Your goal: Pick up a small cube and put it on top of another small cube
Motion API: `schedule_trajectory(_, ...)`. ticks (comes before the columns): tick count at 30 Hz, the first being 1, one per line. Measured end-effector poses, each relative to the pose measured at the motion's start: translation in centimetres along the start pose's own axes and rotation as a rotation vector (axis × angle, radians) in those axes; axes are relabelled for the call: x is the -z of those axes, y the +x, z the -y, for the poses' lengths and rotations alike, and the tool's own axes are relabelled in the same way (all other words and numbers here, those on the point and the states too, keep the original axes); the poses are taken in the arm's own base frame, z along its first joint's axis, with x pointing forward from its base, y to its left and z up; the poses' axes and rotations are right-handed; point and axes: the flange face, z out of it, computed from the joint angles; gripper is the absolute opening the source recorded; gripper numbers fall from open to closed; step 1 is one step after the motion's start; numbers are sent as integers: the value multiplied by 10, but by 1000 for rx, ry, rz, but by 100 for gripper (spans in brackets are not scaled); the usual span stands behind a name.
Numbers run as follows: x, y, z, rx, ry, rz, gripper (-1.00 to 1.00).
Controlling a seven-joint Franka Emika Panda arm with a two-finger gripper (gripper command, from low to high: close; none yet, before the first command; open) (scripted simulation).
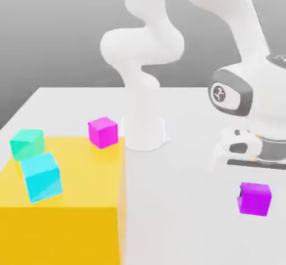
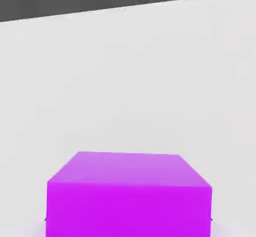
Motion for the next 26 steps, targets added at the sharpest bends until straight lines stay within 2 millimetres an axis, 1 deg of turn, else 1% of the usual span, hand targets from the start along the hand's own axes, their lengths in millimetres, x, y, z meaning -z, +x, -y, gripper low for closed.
schedule_trajectory(3, 32, 64, -21, -147, -13, -16, -100)
schedule_trajectory(6, 66, 95, -43, -235, -21, -23, -100)
schedule_trajectory(9, 98, 131, -73, -344, -26, -19, -100)
schedule_trajectory(12, 128, 162, -109, -457, -26, -6, -100)
schedule_trajectory(14, 147, 178, -136, -530, -24, 7, -100)
schedule_trajectory(18, 183, 199, -191, -668, -9, 43, -100)
schedule_trajectory(19, 183, 201, -199, -688, -5, 50, -100)
schedule_trajectory(20, 175, 202, -203, -698, -4, 53, -100)
schedule_trajectory(22, 151, 202, -206, -706, -2, 56, -100)
schedule_trajectory(23, 137, 201, -206, -707, -2, 56, 100)
schedule_trajectory(26, 137, 201, -206, -707, -2, 56, 100)
